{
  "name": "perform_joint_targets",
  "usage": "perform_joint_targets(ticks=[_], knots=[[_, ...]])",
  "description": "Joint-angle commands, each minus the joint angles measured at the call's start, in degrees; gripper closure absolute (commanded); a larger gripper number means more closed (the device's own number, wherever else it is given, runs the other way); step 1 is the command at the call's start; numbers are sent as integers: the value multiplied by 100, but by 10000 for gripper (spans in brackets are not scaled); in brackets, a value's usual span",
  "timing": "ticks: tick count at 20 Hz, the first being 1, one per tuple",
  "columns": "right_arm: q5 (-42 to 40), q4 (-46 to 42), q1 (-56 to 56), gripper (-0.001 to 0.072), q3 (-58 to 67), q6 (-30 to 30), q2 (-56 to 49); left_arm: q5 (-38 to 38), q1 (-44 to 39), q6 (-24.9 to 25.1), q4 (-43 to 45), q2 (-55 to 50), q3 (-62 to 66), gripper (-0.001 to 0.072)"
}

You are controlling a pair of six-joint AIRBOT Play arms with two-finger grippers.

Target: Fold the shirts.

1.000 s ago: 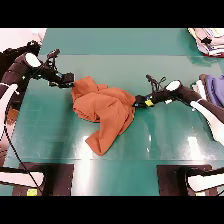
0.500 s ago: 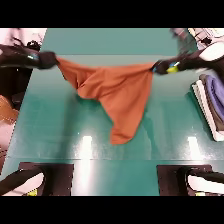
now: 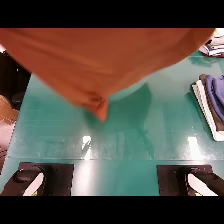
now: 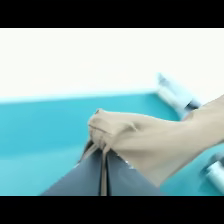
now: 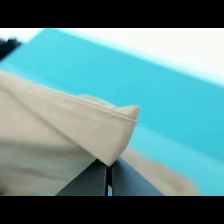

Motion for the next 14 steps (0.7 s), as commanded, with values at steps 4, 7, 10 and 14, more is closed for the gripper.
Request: perform_joint_targets(ticks=[4, 7, 10, 14], knots=[[122, -28, -612, 699, 570, 0, 605, 374, 2, -44, -131, 188, 776, 684], [229, -17, -658, 699, 892, 15, 181, 85, 2, -46, 422, -199, 758, 684], [568, -15, -638, 699, 831, 256, -599, -610, 2, 79, 621, -1193, 717, 684], [686, -28, -363, 699, -55, 361, -1902, -894, 2, 256, 621, -2979, 372, 683]])
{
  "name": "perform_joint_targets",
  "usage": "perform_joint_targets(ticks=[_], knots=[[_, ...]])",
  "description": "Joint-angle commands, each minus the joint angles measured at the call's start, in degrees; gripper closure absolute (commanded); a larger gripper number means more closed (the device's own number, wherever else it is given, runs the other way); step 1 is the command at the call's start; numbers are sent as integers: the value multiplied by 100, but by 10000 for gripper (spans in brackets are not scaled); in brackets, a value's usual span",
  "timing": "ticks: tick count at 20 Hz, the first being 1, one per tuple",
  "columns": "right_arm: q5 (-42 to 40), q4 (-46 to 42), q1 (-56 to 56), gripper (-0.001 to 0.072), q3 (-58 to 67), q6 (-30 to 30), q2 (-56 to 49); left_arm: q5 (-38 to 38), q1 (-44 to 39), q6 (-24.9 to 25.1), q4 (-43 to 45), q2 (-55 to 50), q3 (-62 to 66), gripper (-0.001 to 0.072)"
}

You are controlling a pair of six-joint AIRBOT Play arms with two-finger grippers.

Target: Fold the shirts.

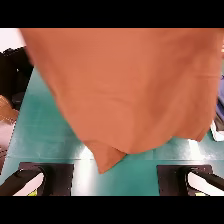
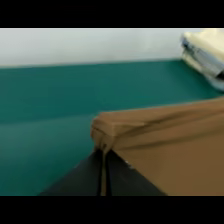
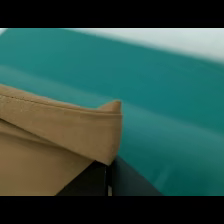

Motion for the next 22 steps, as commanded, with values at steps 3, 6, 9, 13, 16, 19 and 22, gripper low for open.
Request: perform_joint_targets(ticks=[3, 6, 9, 13, 16, 19, 22], knots=[[-264, 17, 258, 699, -992, 103, -1821, -251, 7, 116, 81, -2520, -306, 682], [-721, 33, 330, 698, -1091, 103, -2671, 205, 7, 216, 81, -3635, -306, 682], [-901, 66, 332, 697, -1091, 103, -3117, 494, 7, 175, 66, -4092, -306, 655], [-693, 74, 201, 176, -964, 105, -3193, -131, 107, 48, 85, -4074, -7, 139], [214, 42, -90, 266, -887, 37, -2894, -1449, 295, 63, 136, -3827, 149, 161], [581, 24, -463, 266, -1685, -210, -2142, -1488, 297, -116, 577, -2968, -835, 162], [546, 28, -791, 266, -2761, -269, -1298, -1130, 295, -350, 538, -1773, -2669, 162]])
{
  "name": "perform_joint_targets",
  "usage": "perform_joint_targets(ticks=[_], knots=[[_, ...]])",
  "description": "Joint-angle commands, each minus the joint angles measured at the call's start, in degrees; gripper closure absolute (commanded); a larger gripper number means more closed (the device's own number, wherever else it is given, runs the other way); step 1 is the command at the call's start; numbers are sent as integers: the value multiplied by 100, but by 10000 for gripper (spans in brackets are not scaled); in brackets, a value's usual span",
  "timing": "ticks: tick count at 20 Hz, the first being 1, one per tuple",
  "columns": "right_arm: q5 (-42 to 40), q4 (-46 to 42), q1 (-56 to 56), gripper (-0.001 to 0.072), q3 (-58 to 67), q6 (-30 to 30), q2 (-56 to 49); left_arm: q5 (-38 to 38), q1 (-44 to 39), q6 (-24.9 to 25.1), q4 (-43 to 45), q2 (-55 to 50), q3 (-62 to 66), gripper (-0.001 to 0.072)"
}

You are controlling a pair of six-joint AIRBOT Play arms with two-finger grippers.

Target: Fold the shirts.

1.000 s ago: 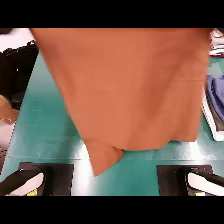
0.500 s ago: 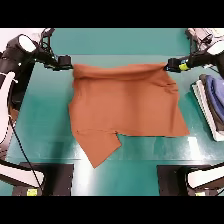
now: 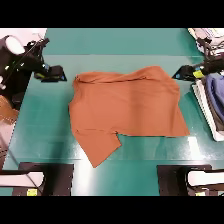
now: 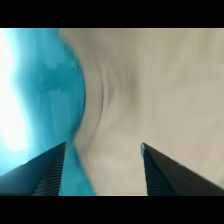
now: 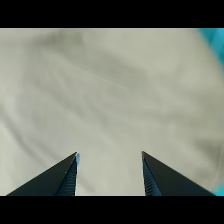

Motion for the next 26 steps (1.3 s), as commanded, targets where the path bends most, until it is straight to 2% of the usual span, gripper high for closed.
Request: perform_joint_targets(ticks=[1, 5, 9, 17, 20, 23, 24, 25, 26], knots=[[103, -11, -385, 266, -1115, -118, 920, 42, 9, -319, 59, 1263, -1910, 162], [-286, -11, -584, 266, -1958, -118, 1725, 404, 9, -446, -549, 2675, -4236, 162], [-404, -9, -584, 266, -2229, -118, 2140, 977, 9, -474, -1259, 3285, -5501, 162], [-413, -9, -584, 266, -2227, -114, 2474, 2070, -177, -90, -2142, 3281, -6216, 163], [-376, 33, -584, 266, -2227, -111, 2483, 2730, -874, -186, -2124, 3279, -6216, 163], [-249, 24, -584, 266, -2227, -111, 2483, 2865, -966, -400, -2033, 3270, -6216, 165], [-219, 17, -584, 266, -2229, -111, 2483, 2824, -966, -415, -1991, 3248, -6214, 298], [-170, -13, -586, 266, -2229, -111, 2483, 2824, -966, -413, -1991, 3237, -6214, 504], [-94, -101, -586, 266, -2232, -111, 2483, 2844, -964, -415, -2011, 3239, -6196, 607]])
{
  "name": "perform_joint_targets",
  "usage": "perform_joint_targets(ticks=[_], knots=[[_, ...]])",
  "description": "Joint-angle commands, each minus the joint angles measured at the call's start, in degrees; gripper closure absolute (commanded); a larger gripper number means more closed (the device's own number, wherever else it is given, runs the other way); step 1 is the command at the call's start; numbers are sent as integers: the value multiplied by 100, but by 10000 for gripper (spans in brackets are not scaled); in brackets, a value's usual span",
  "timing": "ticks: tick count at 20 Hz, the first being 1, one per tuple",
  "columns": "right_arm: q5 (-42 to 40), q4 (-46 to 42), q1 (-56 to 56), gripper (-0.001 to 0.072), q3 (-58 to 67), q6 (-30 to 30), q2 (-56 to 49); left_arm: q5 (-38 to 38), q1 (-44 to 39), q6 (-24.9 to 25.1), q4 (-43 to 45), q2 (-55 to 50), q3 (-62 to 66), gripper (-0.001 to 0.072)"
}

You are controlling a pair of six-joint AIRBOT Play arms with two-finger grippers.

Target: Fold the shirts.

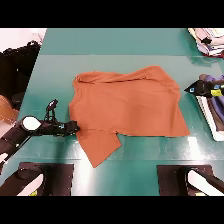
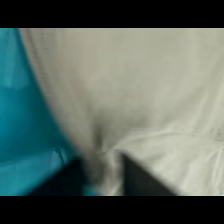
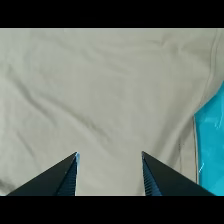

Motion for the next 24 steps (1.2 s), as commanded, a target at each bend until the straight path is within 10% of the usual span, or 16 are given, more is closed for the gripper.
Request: perform_joint_targets(ticks=[1, 7, 20, 24], knots=[[258, -310, -4, 266, -4, 9, 9, 144, -72, -70, 22, -13, 66, 682], [442, -1408, -603, 265, -1165, 229, 260, -232, -74, 129, 26, -13, 748, 683], [-125, -245, -2162, 277, -3082, 155, -632, -164, -74, 125, 4, -13, 859, 682], [-498, -57, -1521, 627, -2876, 142, -695, -188, -72, 125, 39, -4, 909, 683]])
